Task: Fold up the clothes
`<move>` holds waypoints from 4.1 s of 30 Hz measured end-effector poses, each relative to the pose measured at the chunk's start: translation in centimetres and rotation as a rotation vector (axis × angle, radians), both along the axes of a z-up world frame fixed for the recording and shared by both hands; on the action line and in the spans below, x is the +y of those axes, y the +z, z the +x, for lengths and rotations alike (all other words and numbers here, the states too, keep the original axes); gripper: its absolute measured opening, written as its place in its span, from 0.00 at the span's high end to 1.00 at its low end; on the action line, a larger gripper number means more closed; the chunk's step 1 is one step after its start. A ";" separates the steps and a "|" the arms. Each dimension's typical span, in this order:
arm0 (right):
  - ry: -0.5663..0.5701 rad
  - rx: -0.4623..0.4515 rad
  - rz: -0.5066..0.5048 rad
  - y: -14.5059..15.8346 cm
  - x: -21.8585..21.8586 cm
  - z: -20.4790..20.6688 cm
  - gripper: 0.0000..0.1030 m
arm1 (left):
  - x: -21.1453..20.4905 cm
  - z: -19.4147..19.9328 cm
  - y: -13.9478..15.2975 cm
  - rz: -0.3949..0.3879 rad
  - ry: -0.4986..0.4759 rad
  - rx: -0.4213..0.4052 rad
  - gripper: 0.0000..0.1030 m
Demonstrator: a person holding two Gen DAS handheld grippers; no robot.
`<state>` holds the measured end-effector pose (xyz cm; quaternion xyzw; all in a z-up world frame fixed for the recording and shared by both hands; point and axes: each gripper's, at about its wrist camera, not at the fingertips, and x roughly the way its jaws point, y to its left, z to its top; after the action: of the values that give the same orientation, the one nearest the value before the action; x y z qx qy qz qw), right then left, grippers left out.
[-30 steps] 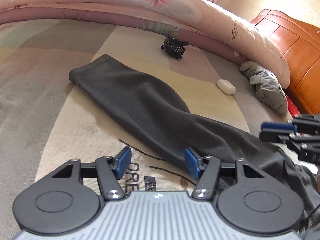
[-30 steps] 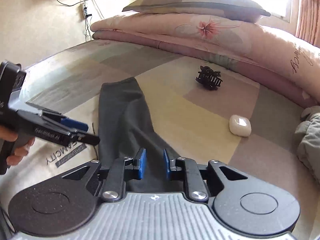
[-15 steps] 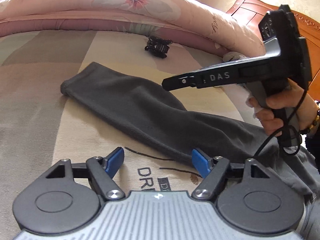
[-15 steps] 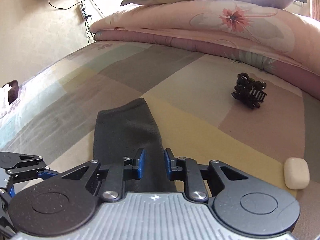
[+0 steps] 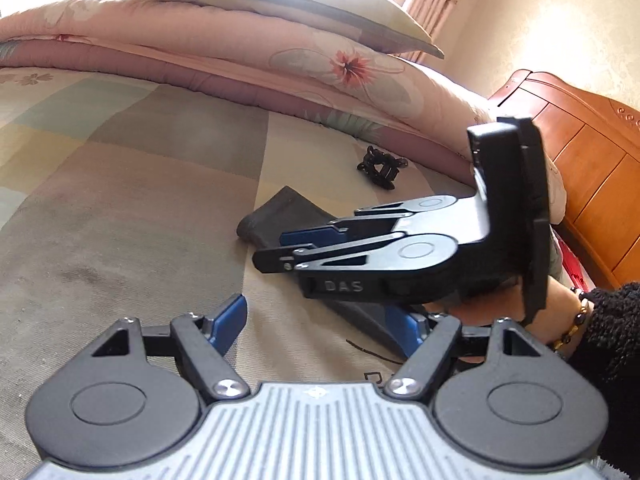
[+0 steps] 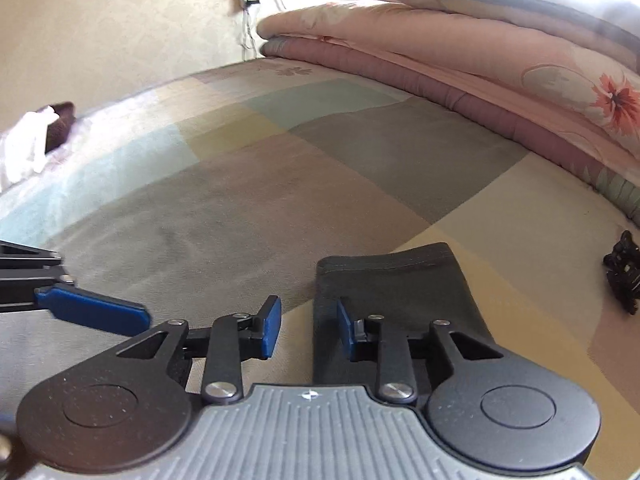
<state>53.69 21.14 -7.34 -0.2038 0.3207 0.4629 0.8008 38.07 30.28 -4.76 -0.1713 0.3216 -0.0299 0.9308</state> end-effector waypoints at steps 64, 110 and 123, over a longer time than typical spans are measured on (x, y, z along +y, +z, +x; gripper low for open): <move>-0.723 0.124 0.064 0.5 -37.4 -17.4 0.64 | -18.3 2.2 -1.7 0.264 -0.360 0.053 0.21; -0.639 -0.034 -0.025 1.3 -47.2 -13.9 0.66 | -29.4 1.5 -1.8 0.320 -0.488 0.112 0.13; -0.667 0.010 0.028 -1.4 -46.7 -18.1 0.50 | -26.7 12.1 -4.5 -0.054 -0.347 0.221 0.15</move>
<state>35.58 -25.60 -8.77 -0.0744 0.3675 0.1805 0.9093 50.20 3.54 -9.29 -0.1407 0.4456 -0.1793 0.8657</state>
